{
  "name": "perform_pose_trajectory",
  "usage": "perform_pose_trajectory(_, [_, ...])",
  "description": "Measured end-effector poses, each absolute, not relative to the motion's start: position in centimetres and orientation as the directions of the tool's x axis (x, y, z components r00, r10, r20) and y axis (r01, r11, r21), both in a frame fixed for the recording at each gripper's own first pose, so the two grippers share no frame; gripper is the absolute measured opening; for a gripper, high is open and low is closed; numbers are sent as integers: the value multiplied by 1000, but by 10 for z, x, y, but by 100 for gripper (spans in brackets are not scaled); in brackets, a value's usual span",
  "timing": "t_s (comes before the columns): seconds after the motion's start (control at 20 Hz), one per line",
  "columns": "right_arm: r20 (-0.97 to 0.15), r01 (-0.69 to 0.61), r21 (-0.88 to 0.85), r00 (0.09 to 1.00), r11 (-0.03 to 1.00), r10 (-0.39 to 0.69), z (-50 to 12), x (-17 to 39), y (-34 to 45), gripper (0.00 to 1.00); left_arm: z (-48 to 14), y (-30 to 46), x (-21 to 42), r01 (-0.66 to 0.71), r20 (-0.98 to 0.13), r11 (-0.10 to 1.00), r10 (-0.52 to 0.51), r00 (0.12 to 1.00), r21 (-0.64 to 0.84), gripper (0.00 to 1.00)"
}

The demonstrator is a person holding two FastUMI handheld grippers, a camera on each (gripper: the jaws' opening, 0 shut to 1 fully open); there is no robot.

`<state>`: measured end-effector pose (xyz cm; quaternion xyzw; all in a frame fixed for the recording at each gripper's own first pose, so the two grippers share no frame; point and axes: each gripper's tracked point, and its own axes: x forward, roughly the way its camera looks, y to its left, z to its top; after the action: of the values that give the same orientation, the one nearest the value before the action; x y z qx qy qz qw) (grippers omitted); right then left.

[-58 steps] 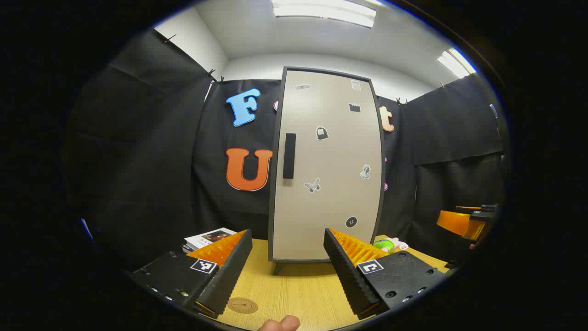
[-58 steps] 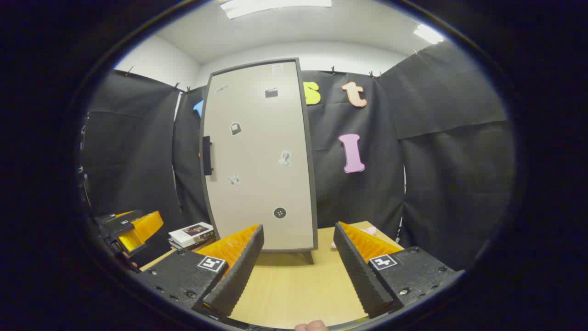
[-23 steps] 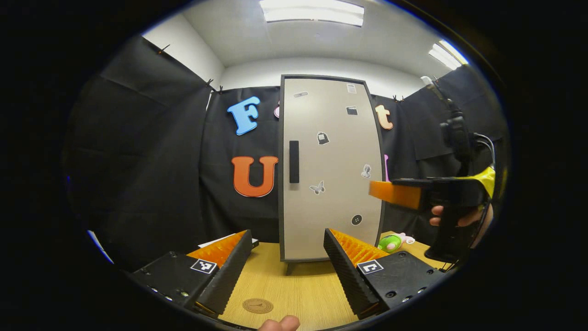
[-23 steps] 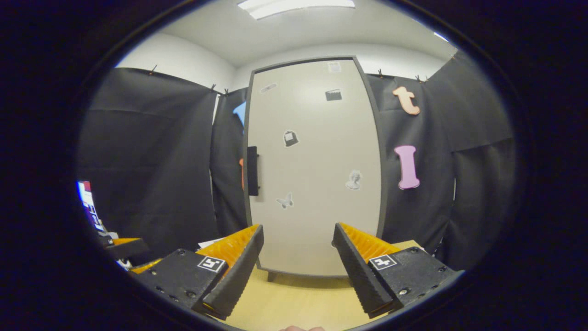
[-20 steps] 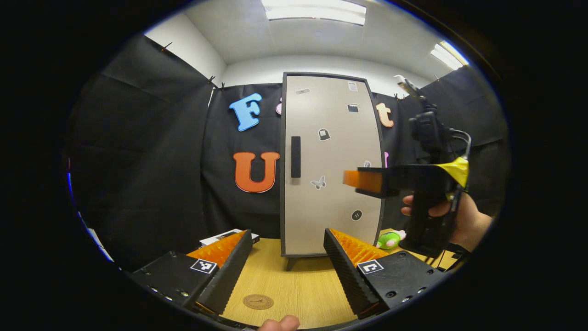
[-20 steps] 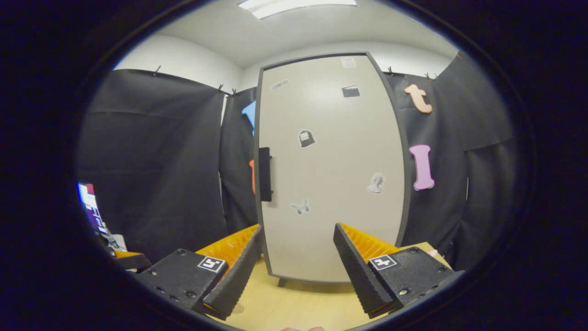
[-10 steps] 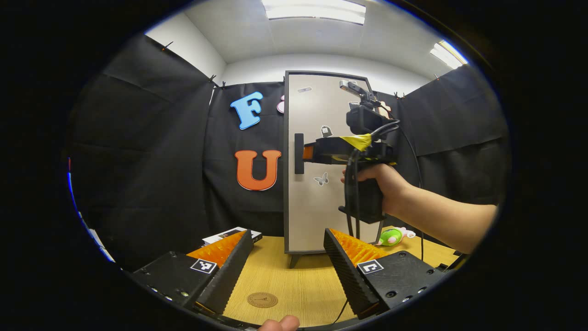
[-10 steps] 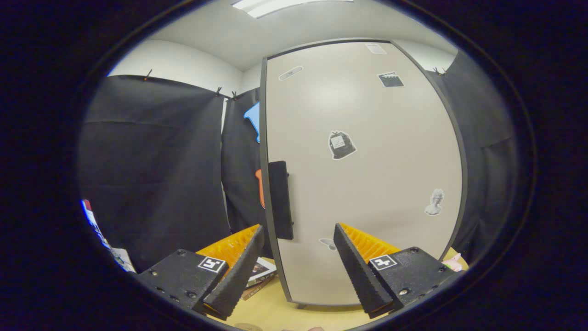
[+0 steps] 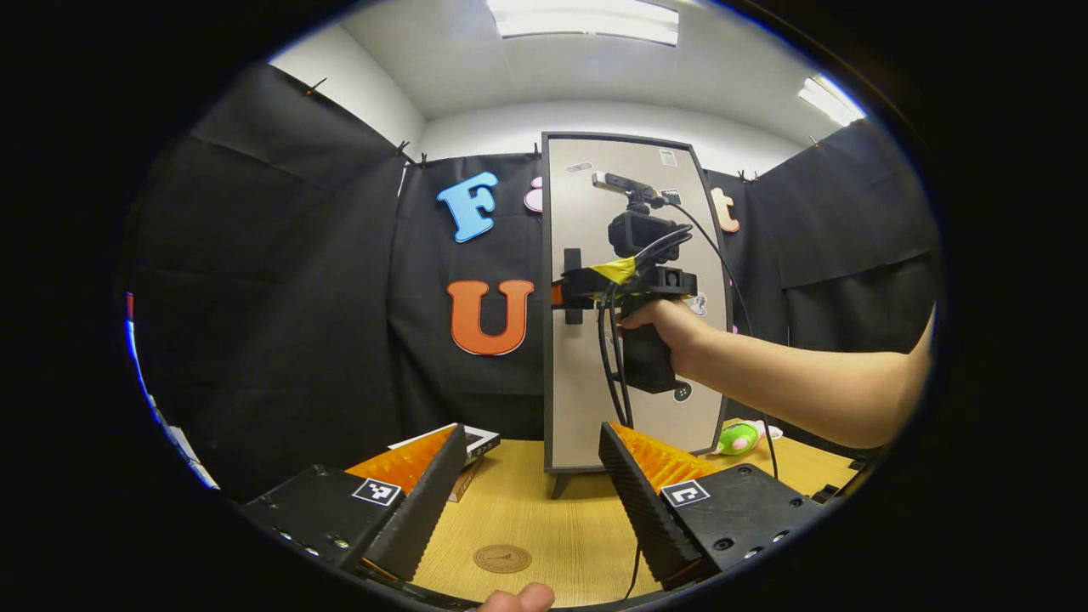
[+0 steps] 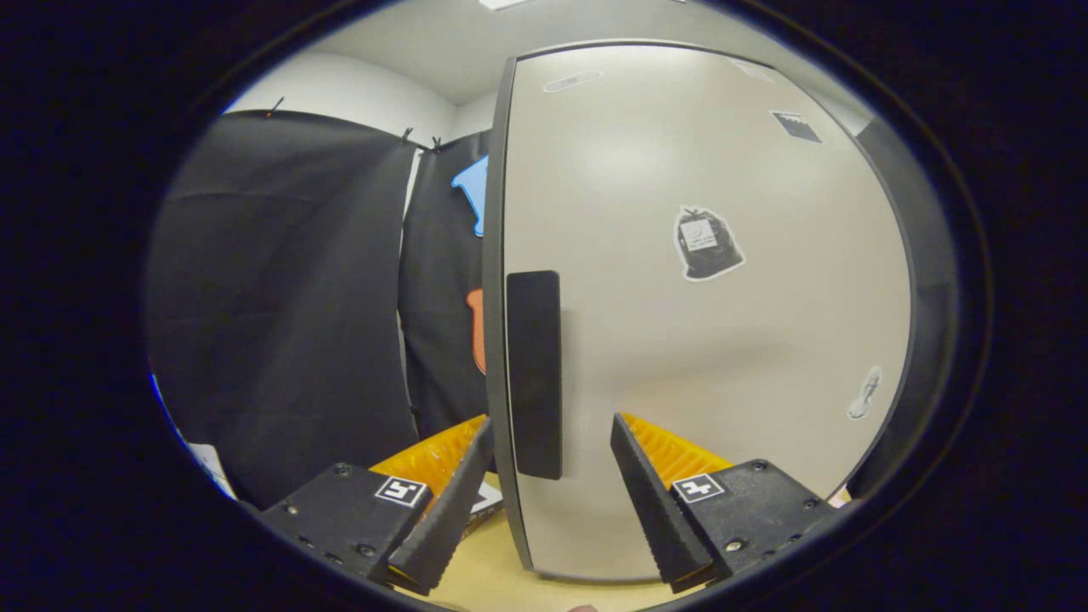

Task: Open the cabinet door with the right hand, grasp the bottle in the cabinet with the left hand and place it on the coaster, then close the cabinet door with the right hand.

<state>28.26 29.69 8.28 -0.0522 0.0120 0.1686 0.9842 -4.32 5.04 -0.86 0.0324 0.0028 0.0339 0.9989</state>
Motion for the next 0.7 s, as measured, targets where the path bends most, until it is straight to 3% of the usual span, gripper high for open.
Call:
perform_pose_trajectory(0.1, [-34, -321, -111, 947, 941, 319, 82, 289, 299, 87, -8, 53, -43, -70, -1, 995, 70, 998, 67, 95])
perform_pose_trajectory(0.15, [-26, -310, -116, 951, 944, 309, 83, 292, 299, 79, -8, 54, -43, -72, 0, 995, 72, 997, 68, 95])
perform_pose_trajectory(0.4, [-13, -294, -129, 955, 947, 295, 85, 298, 304, 64, -8, 58, -41, -81, 1, 995, 81, 997, 63, 95])
perform_pose_trajectory(0.55, [-13, -294, -127, 956, 947, 294, 84, 299, 309, 41, -9, 63, -39, -91, 0, 994, 91, 996, 63, 95])
perform_pose_trajectory(0.7, [13, -298, -104, 953, 949, 301, 84, 301, 308, 32, -9, 66, -38, -97, 1, 994, 97, 995, 57, 95])
